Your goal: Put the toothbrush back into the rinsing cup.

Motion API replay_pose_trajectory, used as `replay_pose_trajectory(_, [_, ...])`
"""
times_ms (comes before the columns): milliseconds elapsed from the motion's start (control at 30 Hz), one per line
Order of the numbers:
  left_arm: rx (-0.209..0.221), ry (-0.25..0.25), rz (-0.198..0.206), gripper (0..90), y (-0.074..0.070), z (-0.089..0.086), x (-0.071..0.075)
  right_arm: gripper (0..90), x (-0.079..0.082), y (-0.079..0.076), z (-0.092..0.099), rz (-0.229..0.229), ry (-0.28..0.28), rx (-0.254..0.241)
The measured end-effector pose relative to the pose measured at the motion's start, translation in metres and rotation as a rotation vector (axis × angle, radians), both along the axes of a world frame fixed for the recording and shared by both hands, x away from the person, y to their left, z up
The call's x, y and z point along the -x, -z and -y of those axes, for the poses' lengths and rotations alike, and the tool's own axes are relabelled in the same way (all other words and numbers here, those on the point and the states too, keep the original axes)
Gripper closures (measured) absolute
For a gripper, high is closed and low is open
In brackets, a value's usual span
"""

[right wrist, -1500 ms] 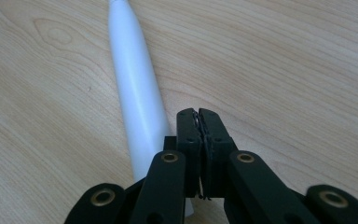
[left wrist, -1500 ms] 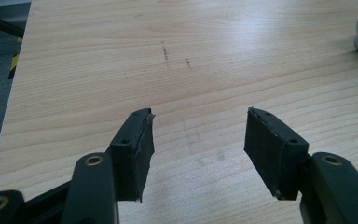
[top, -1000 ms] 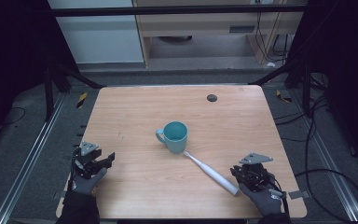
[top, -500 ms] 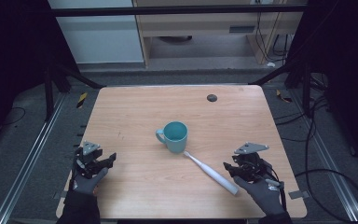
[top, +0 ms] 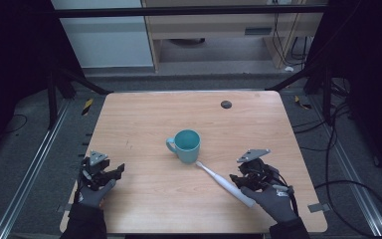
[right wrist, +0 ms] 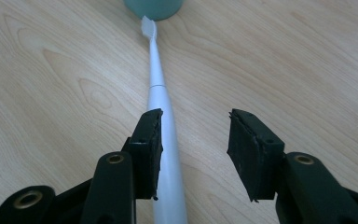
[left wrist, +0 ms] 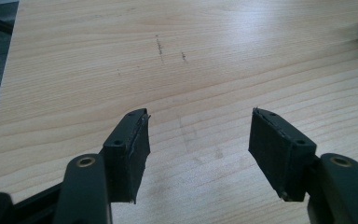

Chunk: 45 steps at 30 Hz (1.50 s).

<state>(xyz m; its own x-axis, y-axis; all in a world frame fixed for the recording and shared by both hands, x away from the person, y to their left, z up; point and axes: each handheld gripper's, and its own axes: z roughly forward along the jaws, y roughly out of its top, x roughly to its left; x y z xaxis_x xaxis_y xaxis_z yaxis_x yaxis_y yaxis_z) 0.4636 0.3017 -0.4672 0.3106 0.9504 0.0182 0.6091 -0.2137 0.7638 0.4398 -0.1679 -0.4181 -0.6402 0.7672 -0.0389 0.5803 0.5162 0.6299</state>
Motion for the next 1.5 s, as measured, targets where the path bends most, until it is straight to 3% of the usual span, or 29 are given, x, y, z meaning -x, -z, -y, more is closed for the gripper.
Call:
replay_pose_trajectory(933, [-0.003, 0.001, -0.007, 37.3, 0.001, -0.002, -0.001, 51.9, -0.018, 0.029, -0.028, -0.208, -0.097, 0.165])
replay_pose_trajectory(1500, [-0.002, 0.002, -0.011, 37.2, 0.001, -0.002, -0.002, 58.4, -0.021, 0.046, -0.031, -0.276, -0.099, 0.212])
